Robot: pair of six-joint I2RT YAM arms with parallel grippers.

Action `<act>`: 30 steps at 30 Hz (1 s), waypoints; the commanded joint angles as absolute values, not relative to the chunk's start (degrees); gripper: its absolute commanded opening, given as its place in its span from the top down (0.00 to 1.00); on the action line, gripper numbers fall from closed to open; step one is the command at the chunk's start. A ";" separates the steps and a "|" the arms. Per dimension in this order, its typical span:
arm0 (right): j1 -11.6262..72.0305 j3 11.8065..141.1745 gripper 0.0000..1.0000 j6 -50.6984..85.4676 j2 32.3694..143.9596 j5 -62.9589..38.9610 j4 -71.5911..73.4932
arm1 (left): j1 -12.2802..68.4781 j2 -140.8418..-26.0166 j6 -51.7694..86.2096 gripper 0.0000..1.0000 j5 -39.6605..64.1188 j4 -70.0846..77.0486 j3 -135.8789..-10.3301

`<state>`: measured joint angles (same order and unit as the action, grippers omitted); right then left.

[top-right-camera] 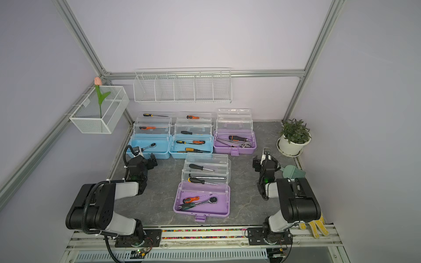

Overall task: Close toolboxes
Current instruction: Adjust the toolbox at the center of the board.

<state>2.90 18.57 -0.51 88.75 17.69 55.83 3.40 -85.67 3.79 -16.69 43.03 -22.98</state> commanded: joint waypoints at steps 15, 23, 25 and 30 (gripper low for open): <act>0.50 20.04 0.11 -0.31 88.86 11.69 55.39 | 3.43 -86.40 3.32 0.00 -16.99 43.83 -24.61; 0.66 20.10 0.11 -0.35 88.92 11.91 55.45 | 3.43 -86.40 3.29 0.00 -16.97 43.82 -24.65; 0.69 20.15 0.11 -0.37 88.91 11.95 55.31 | 3.43 -86.40 3.28 0.00 -17.01 43.83 -24.68; 0.92 20.60 0.11 -0.12 87.19 13.71 53.21 | 3.43 -86.20 2.76 0.02 -16.24 44.66 -24.40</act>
